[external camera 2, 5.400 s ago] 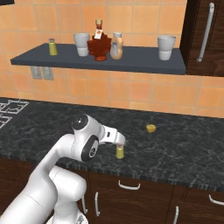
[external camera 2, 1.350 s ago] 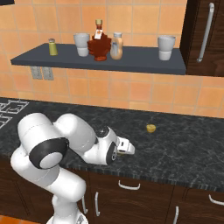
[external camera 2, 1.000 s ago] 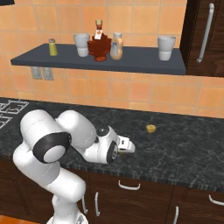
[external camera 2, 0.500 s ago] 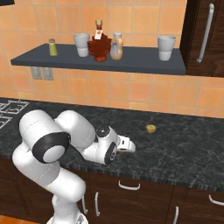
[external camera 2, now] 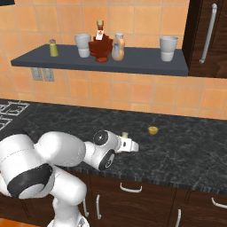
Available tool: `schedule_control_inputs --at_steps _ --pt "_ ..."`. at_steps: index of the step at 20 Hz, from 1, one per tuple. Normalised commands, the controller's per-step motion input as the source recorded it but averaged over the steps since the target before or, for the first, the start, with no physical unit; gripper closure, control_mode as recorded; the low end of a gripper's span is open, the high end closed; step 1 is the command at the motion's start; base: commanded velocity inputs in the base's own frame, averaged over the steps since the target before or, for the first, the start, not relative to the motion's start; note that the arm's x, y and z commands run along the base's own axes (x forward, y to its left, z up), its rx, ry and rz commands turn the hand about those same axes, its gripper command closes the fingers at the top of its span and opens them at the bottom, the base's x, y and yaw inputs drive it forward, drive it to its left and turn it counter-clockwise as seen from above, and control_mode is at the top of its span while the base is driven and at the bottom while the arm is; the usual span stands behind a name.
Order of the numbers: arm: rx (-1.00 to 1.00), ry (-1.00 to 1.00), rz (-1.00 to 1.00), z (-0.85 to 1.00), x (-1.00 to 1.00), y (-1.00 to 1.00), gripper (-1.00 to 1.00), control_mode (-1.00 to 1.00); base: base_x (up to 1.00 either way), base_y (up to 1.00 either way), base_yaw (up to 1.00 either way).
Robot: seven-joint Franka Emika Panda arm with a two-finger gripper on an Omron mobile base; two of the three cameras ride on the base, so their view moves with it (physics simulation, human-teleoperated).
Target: Put the shaker and condiment bottle from the counter next to their counterparts in the cabinet.
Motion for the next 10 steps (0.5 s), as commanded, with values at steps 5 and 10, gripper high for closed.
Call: schedule_control_inputs --at_steps 5,10 --pt "0.01 -0.12 0.07 0.67 -0.31 0.34 1.00 -1.00 0.00 0.00 0.00" --pt "0.04 -0.08 0.12 0.58 -0.30 0.35 1.00 -1.00 0.00 0.00 0.00"
